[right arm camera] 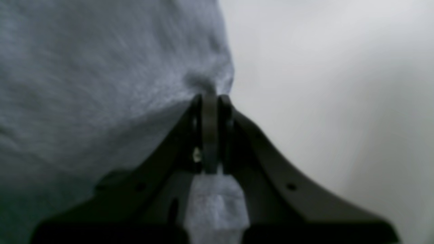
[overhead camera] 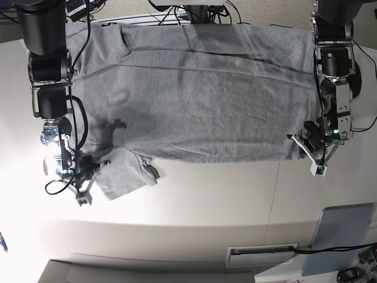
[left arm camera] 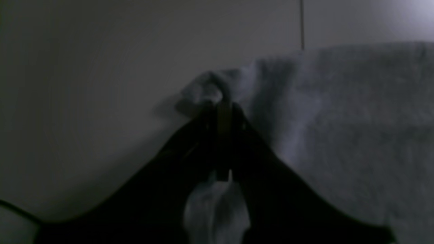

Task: Fold the T-shirt properly
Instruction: 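Grasp the hem corners and fold the hem up toward the collar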

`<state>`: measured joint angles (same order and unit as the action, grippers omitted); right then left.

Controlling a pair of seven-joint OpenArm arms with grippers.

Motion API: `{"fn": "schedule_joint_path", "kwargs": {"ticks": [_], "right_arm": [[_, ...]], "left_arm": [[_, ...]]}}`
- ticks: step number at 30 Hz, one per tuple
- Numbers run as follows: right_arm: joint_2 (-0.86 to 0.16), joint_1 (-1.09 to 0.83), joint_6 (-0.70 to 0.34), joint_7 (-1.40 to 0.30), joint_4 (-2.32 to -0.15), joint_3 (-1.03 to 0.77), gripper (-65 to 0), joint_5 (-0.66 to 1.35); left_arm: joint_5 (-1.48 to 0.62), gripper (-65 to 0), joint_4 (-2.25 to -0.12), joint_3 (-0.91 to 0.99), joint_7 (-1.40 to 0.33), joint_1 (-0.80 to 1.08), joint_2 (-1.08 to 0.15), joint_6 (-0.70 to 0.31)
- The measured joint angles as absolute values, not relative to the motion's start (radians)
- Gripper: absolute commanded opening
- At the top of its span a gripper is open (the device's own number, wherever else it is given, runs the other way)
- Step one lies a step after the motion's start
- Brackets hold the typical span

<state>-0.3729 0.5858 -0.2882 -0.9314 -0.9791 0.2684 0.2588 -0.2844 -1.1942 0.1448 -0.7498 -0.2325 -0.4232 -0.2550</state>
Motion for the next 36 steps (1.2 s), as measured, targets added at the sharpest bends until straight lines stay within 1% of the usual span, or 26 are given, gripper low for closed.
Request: {"fn": "schedule_joint_path", "kwargs": {"ticks": [2,4,6,10,15,19,22,26,36], "right_arm": [[-0.395,0.538,-0.271,-0.950,-1.111,0.266,-65.0,0.241],[-0.419,0.464,-0.239,-0.965,-1.232,0.266,-65.0,0.172],[-0.454,0.375,-0.204,-0.978,-1.338,0.267,-65.0,0.140],[-0.508,0.234,-0.193,-0.994,-1.527,0.238,-65.0,0.111],[-0.525,0.024,-0.179,-0.997,-1.715,0.102,-65.0,0.103],[-0.519,-0.118,-0.179,-0.989,-1.847,-0.007,-65.0,0.104],[-0.524,-0.219,-0.176,-0.983,-1.929,-0.069,-65.0,0.103],[-0.523,-0.335,-0.165,-0.984,-2.006,-0.118,-65.0,0.107],[-0.524,-0.534,-0.112,-0.970,-2.065,-0.153,-65.0,0.097]], "left_arm": [[-0.323,-65.0,-1.286,0.143,-0.764,-0.193,-0.433,-0.234],[-0.369,-65.0,-1.368,0.142,-0.759,-0.134,-0.452,-0.220],[-0.416,-65.0,-1.431,0.144,-0.760,-0.066,-0.477,-0.217],[-0.443,-65.0,-1.557,0.178,-0.766,0.051,-0.477,-0.235],[-0.492,-65.0,-1.654,0.262,-0.757,0.181,-0.477,-0.243],[-0.555,-65.0,-1.687,0.333,-0.759,0.249,-0.469,-0.316],[-0.604,-65.0,-1.703,0.371,-0.756,0.284,-0.456,-0.339],[-0.633,-65.0,-1.707,0.413,-0.759,0.326,-0.443,-0.342],[-0.640,-65.0,-1.719,0.421,-0.755,0.388,-0.444,-0.342]]}}
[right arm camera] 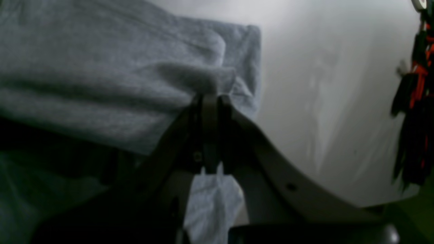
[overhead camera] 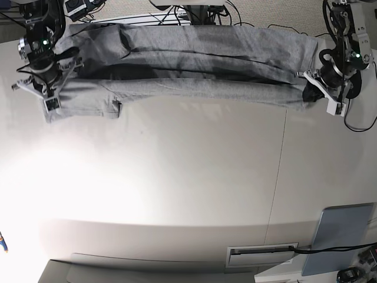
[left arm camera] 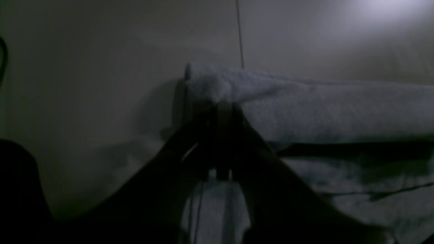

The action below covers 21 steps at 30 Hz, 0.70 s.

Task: Fold the T-shirt properly
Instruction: 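Grasp the hem corners and fold the hem up toward the collar, then hold the folded shirt with both grippers and smooth it flat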

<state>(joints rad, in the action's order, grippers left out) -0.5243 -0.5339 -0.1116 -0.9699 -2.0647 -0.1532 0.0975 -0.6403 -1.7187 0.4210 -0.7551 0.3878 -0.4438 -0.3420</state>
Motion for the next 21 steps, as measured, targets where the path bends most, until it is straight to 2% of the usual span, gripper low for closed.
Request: {"fn": "schedule_joint_path", "kwargs": {"ticks": [7,21], "right_arm": [[-0.524,-0.635,-0.067,-0.964,-2.108,-0.154,-65.0,0.049],[-0.524,-0.729,0.003,-0.996,-2.112,-0.154,-65.0,0.025]], "left_arm": [[-0.641,-65.0,-1.721,0.421,-0.770,0.388,-0.444,-0.384],[-0.641,-65.0,-1.735,0.421,-0.812,0.388,-0.446,-0.387]]}}
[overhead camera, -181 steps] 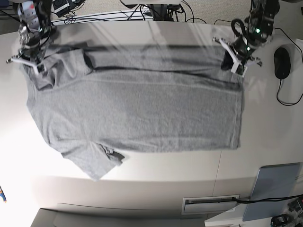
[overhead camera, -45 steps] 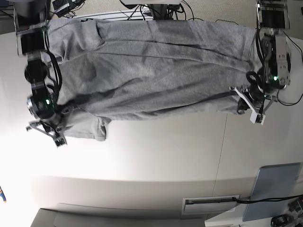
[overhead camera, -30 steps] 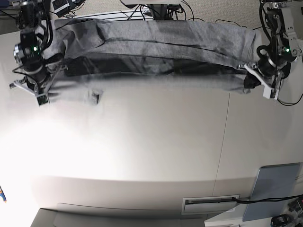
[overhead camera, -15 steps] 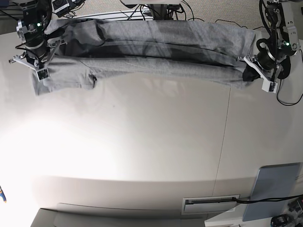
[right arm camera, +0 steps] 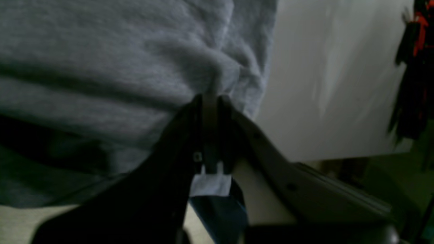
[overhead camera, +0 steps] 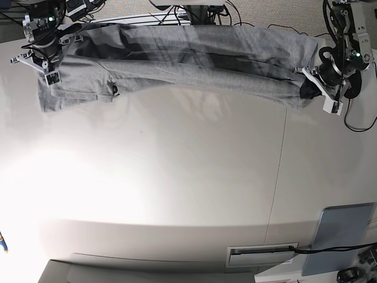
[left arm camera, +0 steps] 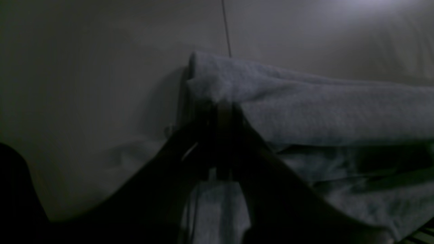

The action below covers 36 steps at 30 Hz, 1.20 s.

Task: Fold the T-shirt properly
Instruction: 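Hold the folded shirt with both grippers and smooth it flat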

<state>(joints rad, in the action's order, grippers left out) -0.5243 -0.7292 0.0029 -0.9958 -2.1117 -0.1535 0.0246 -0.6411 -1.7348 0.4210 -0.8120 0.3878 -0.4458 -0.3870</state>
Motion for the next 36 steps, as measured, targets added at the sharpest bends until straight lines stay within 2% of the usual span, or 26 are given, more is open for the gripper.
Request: {"fn": "schedule_joint_path", "kwargs": {"ticks": [8,11,13,17,28,36], "right_arm": [[-0.524,-0.739,0.004,-0.999,-2.112,-0.154,-65.0,0.026],[-0.524,-0.739,0.004,-0.999,-2.112,-0.154,-65.0,0.026],[-0.524,-0.739,0.004,-0.999,-2.112,-0.154,-65.0,0.026],[-0.524,-0.739,0.004,-0.998,-2.112,-0.154,-65.0,0.025],[-0.526,-0.739,0.004,-0.999,-2.112,-0.154,-65.0,0.025],[-0.526,-0.739,0.004,-1.018,-2.112,-0.154,-65.0,0.026]], "left_arm": [[-0.641,-65.0,-1.754,0.432,-0.812,0.388,-0.447,-0.387],[-0.640,-65.0,-1.788,0.446,-0.746,0.389,-0.447,-0.392],[-0.640,-65.0,-1.826,0.460,-0.701,0.387,-0.447,-0.408],[-0.645,-65.0,-1.883,0.487,-0.717,0.394,-0.450,-0.446],[-0.640,-65.0,-1.884,0.507,-0.687,0.594,-0.449,-0.446],[-0.629,-65.0,-1.884,0.508,-0.737,0.601,-0.449,-0.446]]}}
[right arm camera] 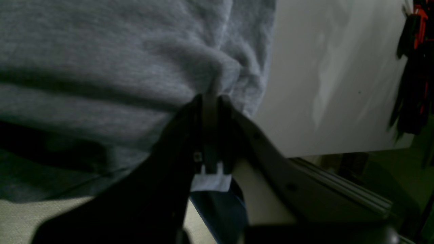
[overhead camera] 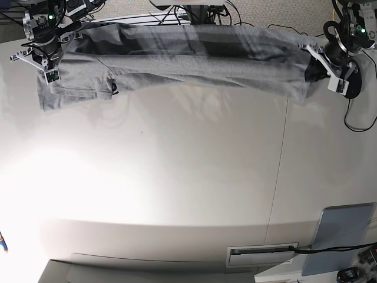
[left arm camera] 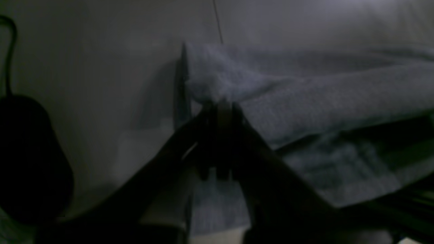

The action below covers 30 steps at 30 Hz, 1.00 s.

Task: Fold the T-shirt properly
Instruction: 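Hold the folded shirt with both grippers and smooth it flat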

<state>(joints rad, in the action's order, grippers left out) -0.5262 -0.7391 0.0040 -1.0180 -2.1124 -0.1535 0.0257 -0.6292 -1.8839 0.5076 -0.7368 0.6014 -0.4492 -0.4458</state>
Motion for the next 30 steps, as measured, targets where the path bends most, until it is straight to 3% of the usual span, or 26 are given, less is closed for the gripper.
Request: {"fn": "schedule_joint_path", "kwargs": {"ticks": [18,22,23,28,30], "right_arm": [[-0.526,-0.739,0.003,-1.047,-2.112,-0.154,-65.0,0.026],[-0.526,-0.739,-0.065,-1.047,-2.112,-0.154,-65.0,0.025],[-0.526,-0.739,-0.069,-1.048,-2.112,-0.154,-63.3,0.025],[-0.526,-0.739,-0.072,-1.048,-2.112,-0.154,-41.1,0.013],[-0.527,-0.739,-0.072,-1.048,-2.112,-0.154,-38.8,0.011]], "left_arm": [[-0.622,-65.0,-1.884,0.508,-0.808,0.601,-0.449,-0.412],[-0.622,-65.0,-1.884,0.508,-0.809,0.601,-0.449,-0.412],[-0.622,-65.0,-1.884,0.508,-0.808,0.601,-0.449,-0.412],[-0.620,-65.0,-1.884,0.508,-0.808,0.601,-0.449,-0.408],[-0.617,-65.0,-1.884,0.508,-0.809,0.601,-0.449,-0.408]]}}
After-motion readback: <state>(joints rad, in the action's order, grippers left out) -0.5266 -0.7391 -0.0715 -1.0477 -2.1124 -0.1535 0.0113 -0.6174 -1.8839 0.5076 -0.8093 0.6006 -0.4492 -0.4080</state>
